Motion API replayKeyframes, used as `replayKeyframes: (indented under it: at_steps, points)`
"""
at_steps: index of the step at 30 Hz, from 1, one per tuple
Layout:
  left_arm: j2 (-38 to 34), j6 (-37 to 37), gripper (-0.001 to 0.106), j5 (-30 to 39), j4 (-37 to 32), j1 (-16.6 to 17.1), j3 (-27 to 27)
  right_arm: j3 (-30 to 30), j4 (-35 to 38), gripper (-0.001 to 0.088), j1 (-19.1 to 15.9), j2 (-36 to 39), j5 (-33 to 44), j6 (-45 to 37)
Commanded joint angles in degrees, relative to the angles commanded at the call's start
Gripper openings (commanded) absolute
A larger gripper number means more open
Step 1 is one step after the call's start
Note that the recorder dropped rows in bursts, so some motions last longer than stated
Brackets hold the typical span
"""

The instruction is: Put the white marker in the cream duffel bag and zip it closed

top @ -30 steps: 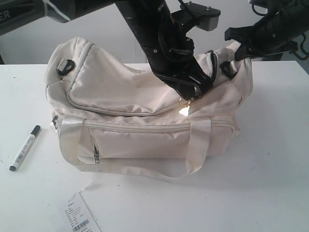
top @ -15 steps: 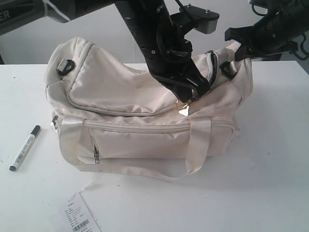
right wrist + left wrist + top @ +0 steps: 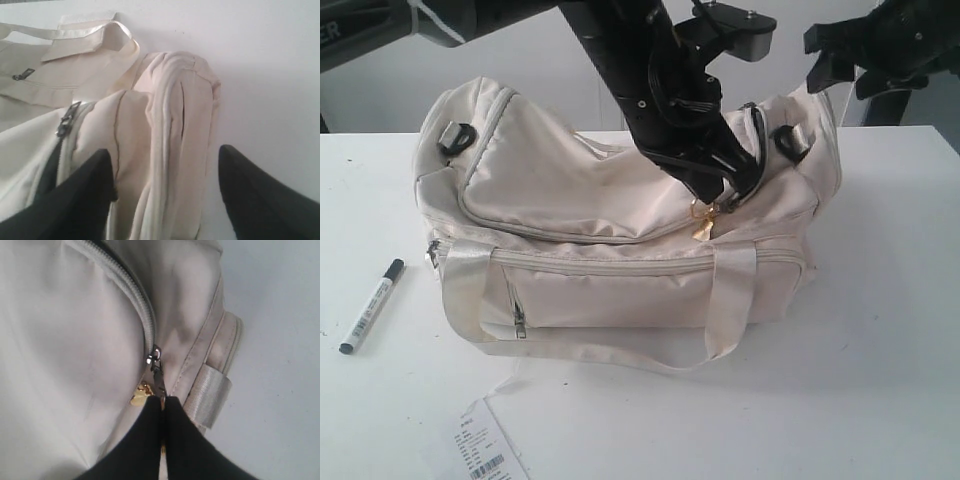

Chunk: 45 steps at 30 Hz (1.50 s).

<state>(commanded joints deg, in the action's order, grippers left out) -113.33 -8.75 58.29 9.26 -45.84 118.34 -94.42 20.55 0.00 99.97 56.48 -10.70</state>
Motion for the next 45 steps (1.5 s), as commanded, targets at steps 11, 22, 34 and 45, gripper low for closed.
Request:
replayKeyframes:
  at_steps: [11, 22, 34, 45]
  points:
    - [0.0, 0.0, 0.0, -0.74, 0.0, 0.0, 0.0, 18.33, 1.19, 0.058, 5.03, -14.87, -0.03, 1.54]
    - [0.0, -0.22, 0.0, -0.51, 0.0, 0.0, 0.0, 26.59, 0.29, 0.0562, 7.93, -15.16, -7.92, 0.17]
    - [0.0, -0.22, 0.0, -0.4, 0.0, 0.0, 0.0, 27.71, 4.25, 0.0428, 7.93, -12.1, -10.96, -3.4]
    - [0.0, -0.22, 0.0, 1.74, 0.0, 0.0, 0.0, 27.71, 4.53, 0.0, 7.93, -11.15, -13.71, -3.54]
